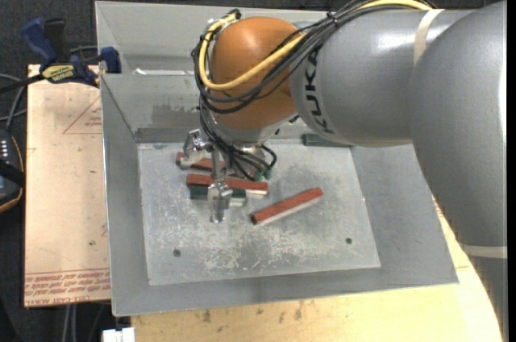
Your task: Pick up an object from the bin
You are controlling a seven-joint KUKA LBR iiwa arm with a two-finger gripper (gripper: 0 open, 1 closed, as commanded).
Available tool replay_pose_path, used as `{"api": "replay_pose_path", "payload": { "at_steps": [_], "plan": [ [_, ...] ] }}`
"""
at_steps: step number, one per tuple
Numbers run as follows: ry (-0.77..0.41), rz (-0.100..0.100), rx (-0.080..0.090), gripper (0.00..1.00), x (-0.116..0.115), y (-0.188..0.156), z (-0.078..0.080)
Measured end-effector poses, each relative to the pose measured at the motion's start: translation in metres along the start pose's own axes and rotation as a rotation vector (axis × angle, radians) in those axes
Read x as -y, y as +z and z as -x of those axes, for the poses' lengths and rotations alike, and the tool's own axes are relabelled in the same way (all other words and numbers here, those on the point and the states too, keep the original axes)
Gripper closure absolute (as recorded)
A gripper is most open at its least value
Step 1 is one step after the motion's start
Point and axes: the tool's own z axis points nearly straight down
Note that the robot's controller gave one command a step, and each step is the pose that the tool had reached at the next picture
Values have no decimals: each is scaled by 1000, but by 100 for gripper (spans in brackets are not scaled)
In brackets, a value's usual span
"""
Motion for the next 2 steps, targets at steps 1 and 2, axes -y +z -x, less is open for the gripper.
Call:
{"api": "replay_pose_path", "payload": {
  "at_steps": [1, 2],
  "plan": [
    [2, 0, 6, 0, 1, -5, 1],
    [-163, -3, 32, 100, 72, 75, 44]
  ]
}}
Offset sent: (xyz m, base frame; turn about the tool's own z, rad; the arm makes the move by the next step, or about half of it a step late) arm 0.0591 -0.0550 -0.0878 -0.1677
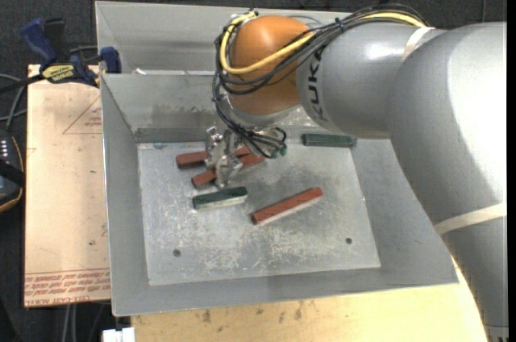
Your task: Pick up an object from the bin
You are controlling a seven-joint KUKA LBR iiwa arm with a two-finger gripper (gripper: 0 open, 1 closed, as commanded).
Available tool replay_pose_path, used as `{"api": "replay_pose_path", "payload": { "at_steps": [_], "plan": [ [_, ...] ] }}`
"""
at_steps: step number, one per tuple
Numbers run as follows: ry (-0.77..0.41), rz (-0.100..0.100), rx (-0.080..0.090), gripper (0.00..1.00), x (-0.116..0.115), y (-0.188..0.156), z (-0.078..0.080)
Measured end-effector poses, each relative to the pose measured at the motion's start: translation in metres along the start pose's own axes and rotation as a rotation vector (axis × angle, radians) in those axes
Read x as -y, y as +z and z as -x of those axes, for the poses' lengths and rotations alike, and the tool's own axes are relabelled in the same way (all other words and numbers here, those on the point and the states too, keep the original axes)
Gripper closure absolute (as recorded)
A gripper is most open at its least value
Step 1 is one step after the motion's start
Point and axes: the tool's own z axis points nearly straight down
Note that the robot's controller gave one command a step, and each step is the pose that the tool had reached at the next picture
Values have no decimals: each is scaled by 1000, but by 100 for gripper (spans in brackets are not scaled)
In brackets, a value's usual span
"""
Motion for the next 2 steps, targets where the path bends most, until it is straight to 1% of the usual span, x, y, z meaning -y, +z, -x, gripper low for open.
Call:
{"api": "replay_pose_path", "payload": {
  "at_steps": [1, 2],
  "plan": [
    [0, 0, 0, 100, 0, 0, 0],
    [56, 3, -22, 100, 15, -138, -2]
  ]
}}
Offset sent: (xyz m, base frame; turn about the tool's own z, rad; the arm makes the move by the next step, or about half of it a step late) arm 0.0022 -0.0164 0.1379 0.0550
